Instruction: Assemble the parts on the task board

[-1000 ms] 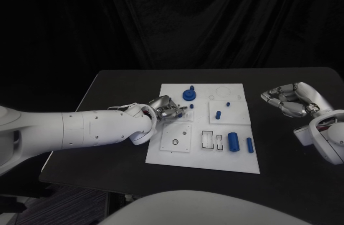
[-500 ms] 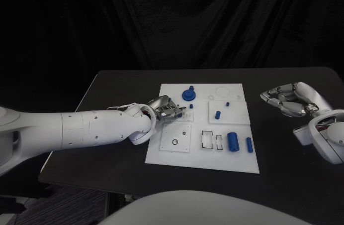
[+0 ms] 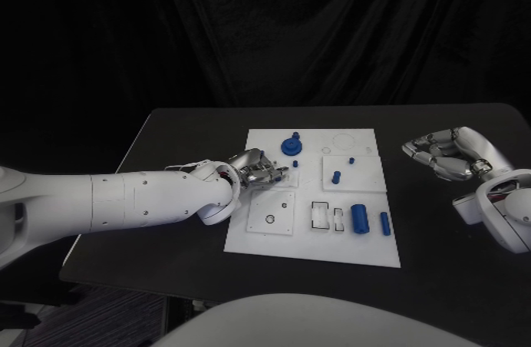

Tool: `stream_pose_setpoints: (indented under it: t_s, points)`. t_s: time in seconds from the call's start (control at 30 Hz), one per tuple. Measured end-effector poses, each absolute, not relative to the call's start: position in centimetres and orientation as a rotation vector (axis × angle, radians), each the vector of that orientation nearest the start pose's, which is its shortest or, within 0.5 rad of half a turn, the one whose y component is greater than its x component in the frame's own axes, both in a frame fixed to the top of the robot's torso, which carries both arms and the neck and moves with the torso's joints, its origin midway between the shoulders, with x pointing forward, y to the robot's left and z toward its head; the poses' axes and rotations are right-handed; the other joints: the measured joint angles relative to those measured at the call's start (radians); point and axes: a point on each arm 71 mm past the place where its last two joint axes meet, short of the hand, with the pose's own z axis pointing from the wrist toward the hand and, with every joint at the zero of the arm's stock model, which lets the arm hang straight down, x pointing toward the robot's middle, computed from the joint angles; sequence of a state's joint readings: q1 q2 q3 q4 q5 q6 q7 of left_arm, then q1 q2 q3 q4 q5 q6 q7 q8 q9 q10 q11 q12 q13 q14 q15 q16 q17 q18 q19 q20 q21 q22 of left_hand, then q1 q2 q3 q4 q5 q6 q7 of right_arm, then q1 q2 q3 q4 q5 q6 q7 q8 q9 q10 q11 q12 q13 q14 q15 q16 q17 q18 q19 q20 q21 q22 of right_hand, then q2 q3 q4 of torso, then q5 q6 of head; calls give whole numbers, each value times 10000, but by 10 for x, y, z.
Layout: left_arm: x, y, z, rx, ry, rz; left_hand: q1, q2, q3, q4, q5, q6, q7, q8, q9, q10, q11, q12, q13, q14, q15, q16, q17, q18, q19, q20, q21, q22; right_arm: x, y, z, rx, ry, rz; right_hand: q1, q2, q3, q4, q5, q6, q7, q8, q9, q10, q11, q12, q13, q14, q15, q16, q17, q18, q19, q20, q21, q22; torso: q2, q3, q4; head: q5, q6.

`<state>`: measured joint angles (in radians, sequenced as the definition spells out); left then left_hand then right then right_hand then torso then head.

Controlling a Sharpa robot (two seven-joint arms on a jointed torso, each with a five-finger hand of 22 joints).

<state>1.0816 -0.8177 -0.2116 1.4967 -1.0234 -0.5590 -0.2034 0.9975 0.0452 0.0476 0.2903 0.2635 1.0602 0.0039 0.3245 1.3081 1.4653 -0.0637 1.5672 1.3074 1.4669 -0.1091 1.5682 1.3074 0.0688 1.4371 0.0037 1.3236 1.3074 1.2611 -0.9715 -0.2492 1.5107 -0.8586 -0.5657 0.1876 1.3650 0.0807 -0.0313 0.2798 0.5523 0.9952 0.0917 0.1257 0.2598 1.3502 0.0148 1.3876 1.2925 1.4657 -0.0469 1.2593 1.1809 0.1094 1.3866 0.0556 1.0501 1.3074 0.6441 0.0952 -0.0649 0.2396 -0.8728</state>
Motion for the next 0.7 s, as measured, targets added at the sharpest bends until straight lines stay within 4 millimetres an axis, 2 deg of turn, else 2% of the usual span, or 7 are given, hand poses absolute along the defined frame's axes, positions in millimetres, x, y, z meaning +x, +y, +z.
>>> stream_pose_setpoints:
  t_s: [0.1, 0.17, 0.27, 0.7]
  points:
    - [439, 220, -298, -4424, 18901, -6131, -7, 139, -131, -32, 0, -358, 105, -421, -9, 11, 55, 0, 0, 0, 1, 0, 0, 1, -53, 53, -100, 0, 469, -279, -213, 3467, 15808, 8328, -1, -1, 0, 0, 0, 0, 0, 0, 0, 0, 0, 0, 0, 0, 0, 0, 0, 0, 0, 0, 0, 0, 0, 0, 0, -5, 0]
    - [440, 221, -296, -4422, 18947, -6073, -58, 190, -258, 6, -74, -461, 180, -725, -217, -2, 107, 0, 0, -14, 102, 0, 0, 1, -75, 74, -129, 0, 469, -279, -213, 3462, 15810, 8333, -1, -1, 0, 0, 0, 0, 0, 0, 0, 0, 0, 0, 0, 0, 0, 0, 0, 0, 0, 0, 0, 0, 0, 0, 0, -7, 0]
    - [443, 223, -290, -4396, 19012, -5937, -96, 227, -337, 10, -205, -475, 194, -941, -411, 32, 141, 0, 0, 0, 111, 0, 0, 1, -91, 91, -129, 0, 469, -278, -213, 3456, 15811, 8340, -2, -2, 0, 0, 0, 0, 0, 0, 0, 0, 0, 0, 1, 0, 0, 0, 0, -1, 0, 0, 0, 0, -1, 1, 0, -8, 0]
    - [457, 230, -269, -4152, 19682, -4898, -17, 305, -405, -34, -252, -327, 192, -962, -490, -4, 177, 0, 0, -1, 111, 0, 0, 1, -55, 127, -129, 0, 470, -276, -213, 3440, 15828, 8362, -5, -5, 29, 29, 0, 0, 0, 0, 1, 0, 0, 6, 1, -1, 0, 0, 0, -1, 0, 0, 0, -1, 2, 3, 3, -11, 0]
